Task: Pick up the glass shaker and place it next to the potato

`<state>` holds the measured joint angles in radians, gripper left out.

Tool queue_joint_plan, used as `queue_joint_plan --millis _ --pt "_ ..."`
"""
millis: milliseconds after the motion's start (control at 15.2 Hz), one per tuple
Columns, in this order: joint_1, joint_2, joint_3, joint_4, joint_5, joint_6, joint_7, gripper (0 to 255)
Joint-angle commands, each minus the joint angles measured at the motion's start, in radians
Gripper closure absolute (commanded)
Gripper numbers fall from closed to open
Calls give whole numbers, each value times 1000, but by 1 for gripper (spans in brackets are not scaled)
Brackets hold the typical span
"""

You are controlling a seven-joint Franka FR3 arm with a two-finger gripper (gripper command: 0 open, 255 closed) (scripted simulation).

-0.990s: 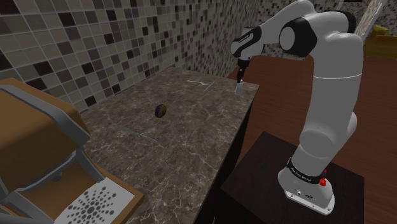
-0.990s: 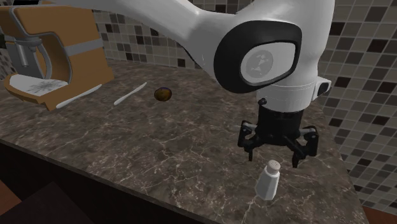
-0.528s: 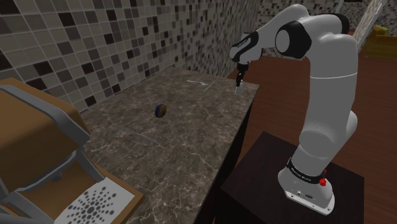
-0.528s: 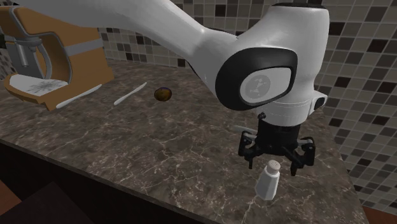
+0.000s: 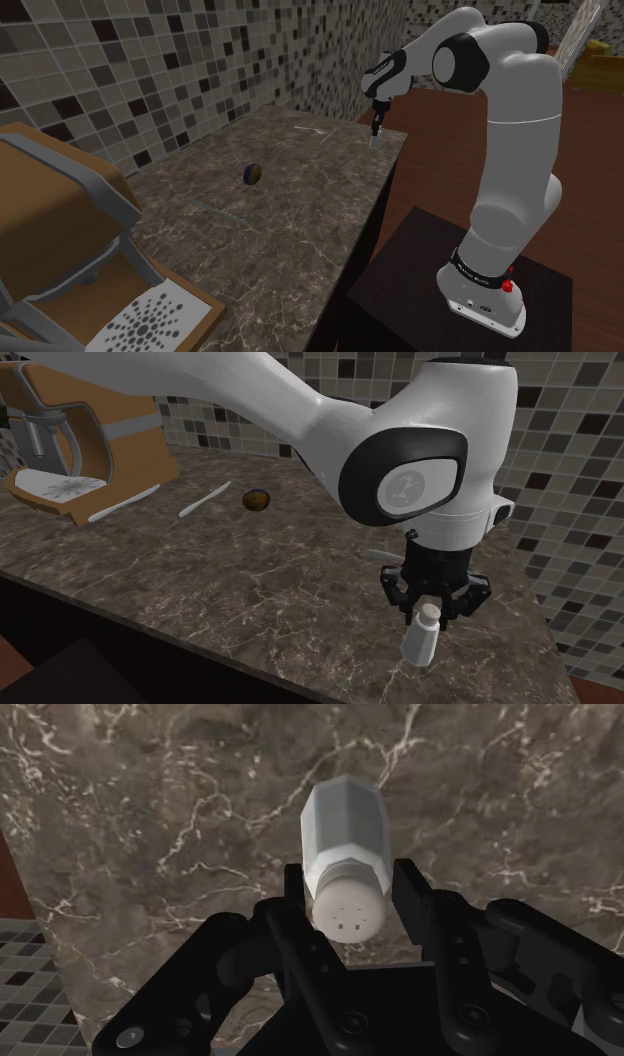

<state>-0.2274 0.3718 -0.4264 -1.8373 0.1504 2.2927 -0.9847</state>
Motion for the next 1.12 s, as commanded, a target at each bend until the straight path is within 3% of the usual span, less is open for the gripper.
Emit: queue_joint_plan --millis 0,396,1056 --pt "0 0 0 0 0 0 0 255" --pt "0 0 0 0 0 0 0 255" --pt "10 -58 -16 60 -34 -114 19 255"
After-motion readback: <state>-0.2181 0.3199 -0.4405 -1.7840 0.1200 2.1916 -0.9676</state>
